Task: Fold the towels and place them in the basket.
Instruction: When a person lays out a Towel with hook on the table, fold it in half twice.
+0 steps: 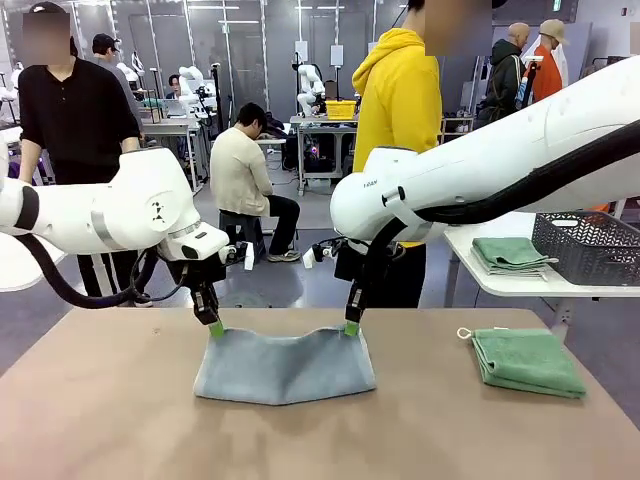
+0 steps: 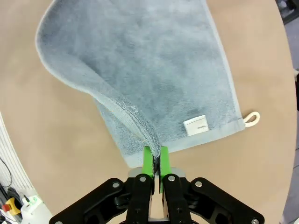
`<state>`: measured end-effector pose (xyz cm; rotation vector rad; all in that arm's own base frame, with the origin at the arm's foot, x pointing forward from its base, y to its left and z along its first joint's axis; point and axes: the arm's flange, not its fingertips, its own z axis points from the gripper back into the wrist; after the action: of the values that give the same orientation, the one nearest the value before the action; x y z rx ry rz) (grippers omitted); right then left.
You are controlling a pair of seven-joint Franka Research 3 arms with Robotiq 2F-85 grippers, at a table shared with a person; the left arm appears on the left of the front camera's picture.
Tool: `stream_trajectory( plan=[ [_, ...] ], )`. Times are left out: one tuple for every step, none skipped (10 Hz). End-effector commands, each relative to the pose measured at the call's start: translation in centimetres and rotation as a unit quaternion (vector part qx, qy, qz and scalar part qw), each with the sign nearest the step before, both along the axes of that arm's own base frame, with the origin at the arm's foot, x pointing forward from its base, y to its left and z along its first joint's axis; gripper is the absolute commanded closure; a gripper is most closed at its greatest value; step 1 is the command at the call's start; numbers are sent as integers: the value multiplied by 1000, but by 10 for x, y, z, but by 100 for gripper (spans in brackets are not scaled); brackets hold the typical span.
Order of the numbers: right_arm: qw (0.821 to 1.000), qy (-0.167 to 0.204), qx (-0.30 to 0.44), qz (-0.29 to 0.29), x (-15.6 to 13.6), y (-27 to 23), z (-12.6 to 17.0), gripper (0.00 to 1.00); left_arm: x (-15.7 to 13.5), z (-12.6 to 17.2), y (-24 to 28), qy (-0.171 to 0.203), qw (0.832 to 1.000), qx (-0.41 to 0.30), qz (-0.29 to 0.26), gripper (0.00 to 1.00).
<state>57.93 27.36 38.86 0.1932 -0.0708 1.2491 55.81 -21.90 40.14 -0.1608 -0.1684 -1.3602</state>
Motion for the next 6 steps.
stream_trajectory(
  plan=[
    [999, 9, -13, -28, 23, 7, -3, 93, 23, -1, 0, 11, 1000, 15, 20, 93],
    [999, 7, -22, -39, 33, 4, -9, 93, 34, -6, 5, 12, 999, 18, 30, 93],
    [998, 5, -21, -52, 40, 0, -13, 93, 41, -9, 10, 13, 999, 17, 37, 93],
    [998, 3, -19, -64, 45, -5, -17, 93, 45, -13, 13, 14, 999, 19, 41, 93],
    [997, 5, -22, -71, 48, -9, -22, 93, 48, -15, 18, 15, 999, 17, 47, 93],
    [997, 8, -20, -79, 49, -14, -27, 93, 52, -19, 22, 17, 999, 12, 45, 93]
  ],
)
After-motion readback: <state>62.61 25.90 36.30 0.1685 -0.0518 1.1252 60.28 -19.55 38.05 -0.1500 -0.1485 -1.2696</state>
